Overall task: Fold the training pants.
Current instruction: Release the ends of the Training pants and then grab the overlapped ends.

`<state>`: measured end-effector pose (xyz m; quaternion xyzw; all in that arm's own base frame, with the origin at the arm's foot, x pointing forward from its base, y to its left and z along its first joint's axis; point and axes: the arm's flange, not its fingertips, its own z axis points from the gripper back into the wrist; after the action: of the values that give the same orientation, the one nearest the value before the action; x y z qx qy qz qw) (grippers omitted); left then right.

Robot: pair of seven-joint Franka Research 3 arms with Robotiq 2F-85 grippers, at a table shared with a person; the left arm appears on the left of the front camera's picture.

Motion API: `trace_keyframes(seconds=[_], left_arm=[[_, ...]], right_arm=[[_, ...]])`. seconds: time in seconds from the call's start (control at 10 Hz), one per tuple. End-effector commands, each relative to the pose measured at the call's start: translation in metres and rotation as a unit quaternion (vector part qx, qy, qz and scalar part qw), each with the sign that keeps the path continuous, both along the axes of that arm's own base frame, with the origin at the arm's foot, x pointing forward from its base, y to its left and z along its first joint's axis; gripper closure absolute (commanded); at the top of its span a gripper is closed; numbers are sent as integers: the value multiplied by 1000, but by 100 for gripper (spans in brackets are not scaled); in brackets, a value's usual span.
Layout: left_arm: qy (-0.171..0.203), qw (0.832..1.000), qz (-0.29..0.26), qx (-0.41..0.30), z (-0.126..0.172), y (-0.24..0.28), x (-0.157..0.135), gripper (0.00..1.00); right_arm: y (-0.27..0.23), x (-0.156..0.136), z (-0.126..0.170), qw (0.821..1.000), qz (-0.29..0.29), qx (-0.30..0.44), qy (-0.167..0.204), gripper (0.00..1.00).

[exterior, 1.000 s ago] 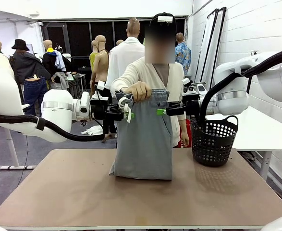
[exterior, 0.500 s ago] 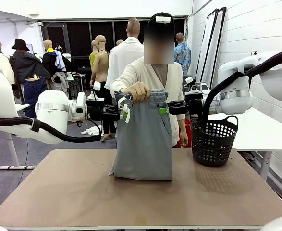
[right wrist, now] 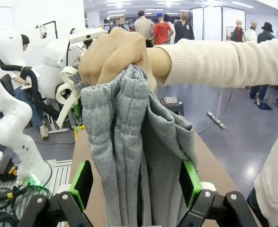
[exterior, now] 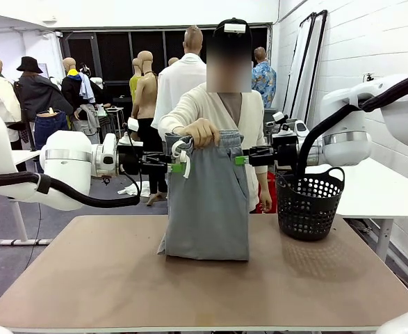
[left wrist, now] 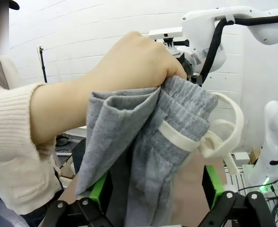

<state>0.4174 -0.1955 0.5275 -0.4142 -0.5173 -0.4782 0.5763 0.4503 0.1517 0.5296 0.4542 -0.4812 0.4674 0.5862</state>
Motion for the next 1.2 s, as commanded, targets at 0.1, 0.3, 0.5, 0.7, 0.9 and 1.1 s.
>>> trace_keyframes(seconds=[0.1, 0.3, 0.5, 0.7, 0.9, 1.1], left_arm=[[8, 1000, 27, -11, 0, 3, -8, 0], [8, 999, 39, -12, 0, 3, -8, 0], [2, 998, 53, -13, 1, 4, -8, 0], [-3, 998, 63, -14, 0, 3, -9, 0], [-5, 998, 63, -18, -1, 3, -7, 0], [-19, 996, 81, -11, -2, 2, -7, 0]], right_arm=[[-4, -4, 0, 1000, -13, -4, -7, 7], [-10, -6, 1, 1000, -23, -2, -11, 7], [-13, -7, 0, 1000, -27, -1, -11, 7], [-11, -8, -1, 999, -30, 4, -14, 7], [-9, -7, -3, 999, -31, 8, -16, 7], [-9, -7, -3, 999, -38, 12, -21, 7]])
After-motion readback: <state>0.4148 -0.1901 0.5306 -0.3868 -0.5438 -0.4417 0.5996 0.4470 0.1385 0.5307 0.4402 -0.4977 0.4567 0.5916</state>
